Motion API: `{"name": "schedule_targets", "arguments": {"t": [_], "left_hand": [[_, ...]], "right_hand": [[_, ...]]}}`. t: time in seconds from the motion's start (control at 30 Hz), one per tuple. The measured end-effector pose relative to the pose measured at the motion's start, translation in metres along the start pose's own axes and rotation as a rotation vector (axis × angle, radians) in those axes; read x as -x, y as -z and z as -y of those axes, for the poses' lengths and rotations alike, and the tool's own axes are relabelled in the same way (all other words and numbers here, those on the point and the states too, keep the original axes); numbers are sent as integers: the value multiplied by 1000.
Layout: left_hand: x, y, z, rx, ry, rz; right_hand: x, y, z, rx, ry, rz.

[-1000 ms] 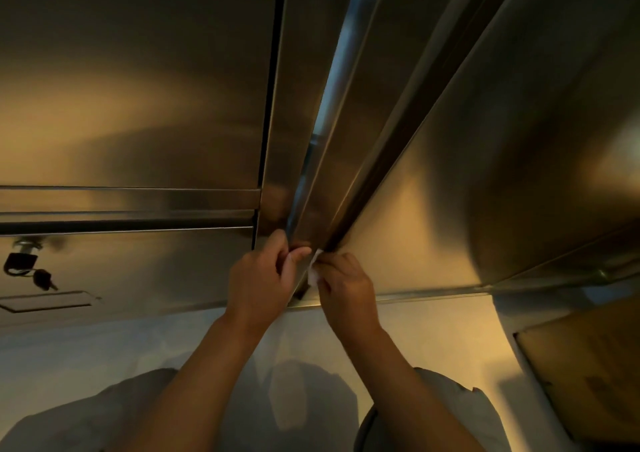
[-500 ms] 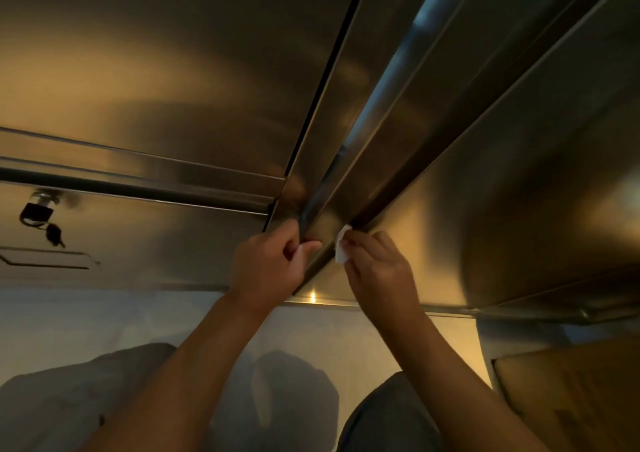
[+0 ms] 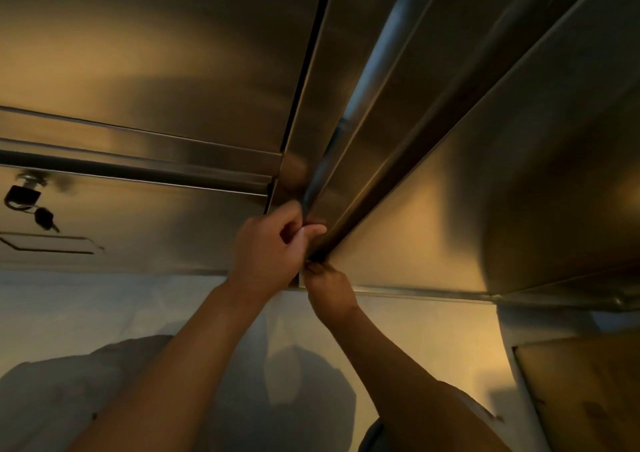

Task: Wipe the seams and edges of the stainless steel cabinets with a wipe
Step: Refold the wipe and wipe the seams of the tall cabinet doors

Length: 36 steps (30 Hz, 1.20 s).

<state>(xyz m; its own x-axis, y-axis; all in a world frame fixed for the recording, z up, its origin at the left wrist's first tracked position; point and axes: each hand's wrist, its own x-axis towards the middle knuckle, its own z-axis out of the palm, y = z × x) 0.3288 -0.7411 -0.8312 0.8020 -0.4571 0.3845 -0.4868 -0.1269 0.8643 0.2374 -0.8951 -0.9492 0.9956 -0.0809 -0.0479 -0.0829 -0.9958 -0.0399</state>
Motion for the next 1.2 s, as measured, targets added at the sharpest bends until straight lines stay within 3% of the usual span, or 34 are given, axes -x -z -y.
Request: {"name": "schedule_targets", "arguments": {"t": [0.3,0.5,0.6,0.77,0.83,1.07,1.2], "left_hand": [[3,-5,-5,93,94,15],[4,-3,-6,125,126,45],[5,-2,-11,116,144,48],[4,1,-12,112,155,66],[4,2,-11,92,126,65],[2,1,2,-7,-7,54],[1,0,7,-1,-52,57]], "right_hand": [[-4,-64,23,-378,-349,-26],[-5,-85,24,-378,-332,-139],[-4,-77,23,-371,-291,23],[3,-62,24,-333,-317,47],[13,-42,28,-382,-357,-46],[45,129,48,-423,-259,-827],[32,200,40,-253,-148,-1061]]}}
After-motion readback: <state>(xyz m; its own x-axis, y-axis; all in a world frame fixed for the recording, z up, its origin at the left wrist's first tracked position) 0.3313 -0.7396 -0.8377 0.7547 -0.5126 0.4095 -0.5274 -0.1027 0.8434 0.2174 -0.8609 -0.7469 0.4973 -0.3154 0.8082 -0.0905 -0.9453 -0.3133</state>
